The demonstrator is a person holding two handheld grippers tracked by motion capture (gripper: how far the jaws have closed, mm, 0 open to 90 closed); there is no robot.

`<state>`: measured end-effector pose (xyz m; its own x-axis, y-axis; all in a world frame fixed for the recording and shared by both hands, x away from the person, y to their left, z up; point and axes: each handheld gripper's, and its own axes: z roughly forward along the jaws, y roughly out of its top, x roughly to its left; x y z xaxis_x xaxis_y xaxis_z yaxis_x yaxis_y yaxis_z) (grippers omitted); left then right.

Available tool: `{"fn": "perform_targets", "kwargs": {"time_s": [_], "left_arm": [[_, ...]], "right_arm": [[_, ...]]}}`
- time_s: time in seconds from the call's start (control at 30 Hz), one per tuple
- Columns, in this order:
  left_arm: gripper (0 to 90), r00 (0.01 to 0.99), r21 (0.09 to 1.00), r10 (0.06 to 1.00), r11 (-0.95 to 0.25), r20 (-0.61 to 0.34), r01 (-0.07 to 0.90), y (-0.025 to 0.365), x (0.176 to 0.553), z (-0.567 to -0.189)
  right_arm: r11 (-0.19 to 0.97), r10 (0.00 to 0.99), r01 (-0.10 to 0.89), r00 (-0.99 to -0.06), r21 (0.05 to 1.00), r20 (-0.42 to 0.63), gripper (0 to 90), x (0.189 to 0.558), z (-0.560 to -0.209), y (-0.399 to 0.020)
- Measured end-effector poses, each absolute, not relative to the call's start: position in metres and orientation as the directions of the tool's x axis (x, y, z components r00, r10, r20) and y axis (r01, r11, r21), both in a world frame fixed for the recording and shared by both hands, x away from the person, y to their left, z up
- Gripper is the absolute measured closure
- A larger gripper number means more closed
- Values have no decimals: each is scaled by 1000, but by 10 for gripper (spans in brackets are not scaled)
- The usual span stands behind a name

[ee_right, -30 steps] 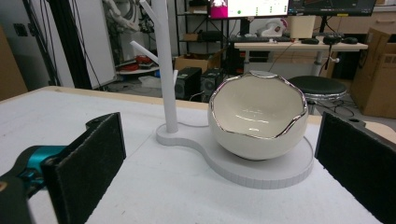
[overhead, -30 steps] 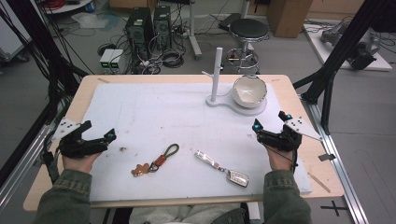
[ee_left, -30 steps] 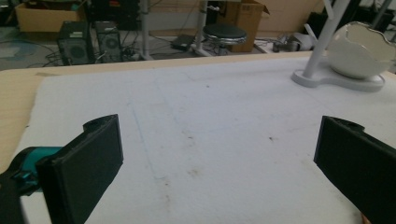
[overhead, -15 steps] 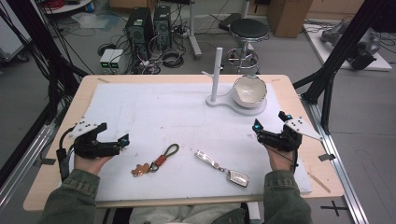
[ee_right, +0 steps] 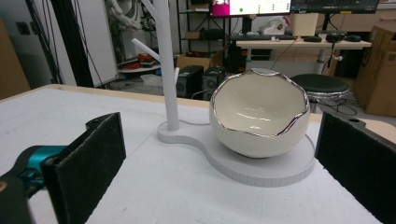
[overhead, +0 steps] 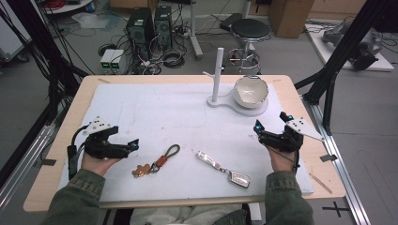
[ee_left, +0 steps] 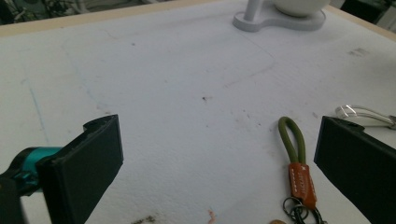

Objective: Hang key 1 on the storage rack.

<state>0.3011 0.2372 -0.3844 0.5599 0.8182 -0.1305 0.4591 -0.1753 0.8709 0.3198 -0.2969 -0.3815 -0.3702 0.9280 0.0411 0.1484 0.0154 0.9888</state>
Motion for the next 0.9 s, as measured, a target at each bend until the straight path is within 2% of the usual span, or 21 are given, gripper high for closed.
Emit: {"fn": "perform_targets", "kwargs": {"time_s": [0.47, 0.9], "left_arm": [[17, 651, 799, 754, -339, -84, 496, 208, 306, -393], [17, 686, 762, 722, -391, -94, 517, 193, 304, -394]], "right_arm": [[31, 928, 151, -372, 988, 28, 8, 320, -382, -296], [40, 930, 152, -368, 988, 19, 8, 320, -382, -294]]}}
